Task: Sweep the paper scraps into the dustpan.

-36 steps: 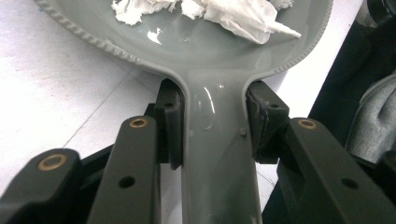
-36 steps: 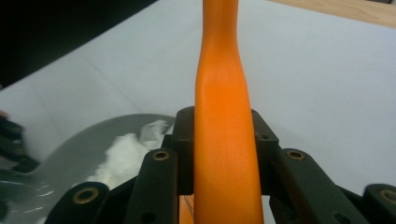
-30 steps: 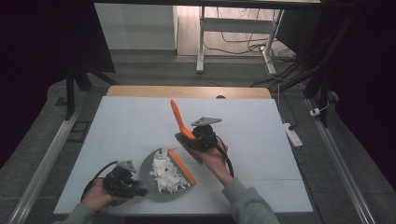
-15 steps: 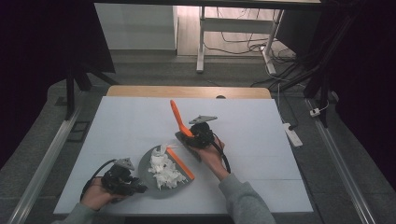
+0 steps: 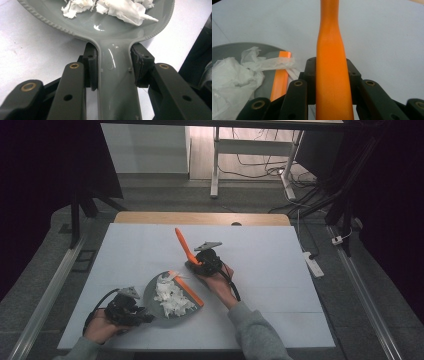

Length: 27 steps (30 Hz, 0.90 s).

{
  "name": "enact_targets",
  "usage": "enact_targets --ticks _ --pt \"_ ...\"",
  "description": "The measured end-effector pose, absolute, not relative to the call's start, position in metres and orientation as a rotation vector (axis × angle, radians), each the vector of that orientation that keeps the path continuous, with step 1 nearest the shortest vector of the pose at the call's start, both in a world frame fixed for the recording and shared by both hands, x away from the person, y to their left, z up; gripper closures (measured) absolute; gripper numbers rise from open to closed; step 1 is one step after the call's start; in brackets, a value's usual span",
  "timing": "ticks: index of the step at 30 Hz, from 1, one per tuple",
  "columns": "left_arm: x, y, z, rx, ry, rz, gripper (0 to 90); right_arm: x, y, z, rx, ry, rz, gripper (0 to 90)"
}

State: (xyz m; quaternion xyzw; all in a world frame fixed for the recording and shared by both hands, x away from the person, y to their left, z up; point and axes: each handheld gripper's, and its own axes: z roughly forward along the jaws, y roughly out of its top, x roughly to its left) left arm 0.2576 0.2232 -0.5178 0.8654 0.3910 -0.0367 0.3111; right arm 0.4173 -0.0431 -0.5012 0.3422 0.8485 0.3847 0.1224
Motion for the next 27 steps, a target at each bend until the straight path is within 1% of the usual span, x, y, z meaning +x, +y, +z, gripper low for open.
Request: enact_targets --ticks 9,16,19,23,27 --pt "0.265 0.217 -0.520 2.277 1.036 -0.120 62.0 0.416 -0.022 -0.502 0.939 2.550 1.087 70.5" --pt "0.267 0.217 -0.522 2.271 1.037 -0.128 61.9 0.399 -0.007 -0.499 0.834 2.614 1.074 70.4" --pt "0.267 0.217 -0.523 2.272 1.034 -0.127 62.0 0.388 -0.006 -0.493 0.813 2.663 1.123 70.4" --pt "0.266 0.217 -0.523 2.271 1.027 -0.111 61.9 0.370 -0.005 -0.485 0.705 2.705 1.130 70.4" --pt "0.266 0.217 -0.524 2.269 1.019 -0.106 61.9 0.363 -0.019 -0.466 0.706 2.643 1.226 70.4"
